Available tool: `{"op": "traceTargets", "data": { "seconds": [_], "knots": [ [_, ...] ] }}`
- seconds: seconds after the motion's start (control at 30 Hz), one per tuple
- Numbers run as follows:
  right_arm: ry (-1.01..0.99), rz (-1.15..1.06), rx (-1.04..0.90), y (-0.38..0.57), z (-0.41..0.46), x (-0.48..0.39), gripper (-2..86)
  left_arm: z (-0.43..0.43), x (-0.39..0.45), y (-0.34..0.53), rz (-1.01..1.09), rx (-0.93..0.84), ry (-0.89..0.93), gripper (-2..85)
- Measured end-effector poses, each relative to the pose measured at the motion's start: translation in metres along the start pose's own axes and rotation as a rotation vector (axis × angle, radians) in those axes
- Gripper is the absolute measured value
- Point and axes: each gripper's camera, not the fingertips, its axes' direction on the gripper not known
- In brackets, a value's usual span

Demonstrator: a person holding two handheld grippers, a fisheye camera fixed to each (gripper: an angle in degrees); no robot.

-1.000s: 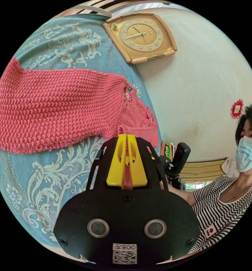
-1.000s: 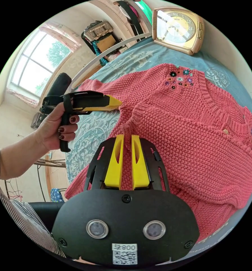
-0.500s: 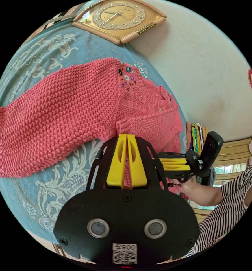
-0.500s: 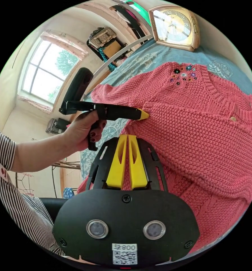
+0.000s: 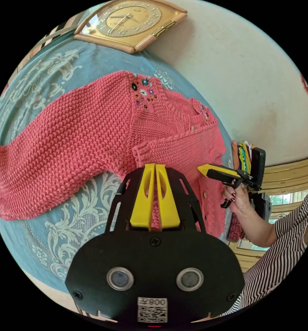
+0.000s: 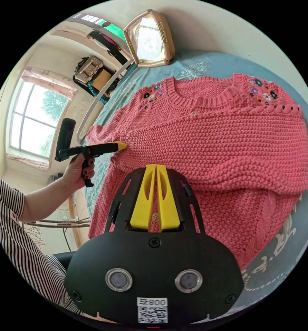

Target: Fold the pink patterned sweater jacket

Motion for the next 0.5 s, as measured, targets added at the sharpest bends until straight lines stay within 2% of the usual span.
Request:
{"op": "traceTargets", "data": {
  "seconds": [0.1, 0.17, 0.2, 0.27, 0.37, 0.5],
  "knots": [
    [0.138, 0.081, 0.124, 0.011, -0.042, 0.037, 0.1, -0.002, 0.009, 0.002, 0.090, -0.023, 0.003, 0.2],
    [0.224, 0.152, 0.176, 0.016, -0.060, 0.065, 0.1, 0.018, 0.006, 0.006, 0.119, -0.146, -0.079, 0.2],
    [0.263, 0.201, 0.171, 0.018, -0.064, 0.085, 0.1, 0.017, 0.005, 0.008, 0.128, -0.109, -0.076, 0.2],
    [0.254, 0.267, 0.074, 0.019, -0.056, 0.116, 0.1, 0.013, -0.005, 0.015, 0.124, -0.086, -0.058, 0.1],
    [0.144, 0.286, 0.111, 0.027, -0.059, 0.137, 0.1, 0.006, -0.016, 0.023, 0.101, -0.085, -0.049, 0.1],
    [0.256, 0.219, 0.159, 0.030, -0.082, 0.129, 0.0, -0.008, -0.021, 0.030, 0.094, -0.068, -0.070, 0.2]
  ]
}}
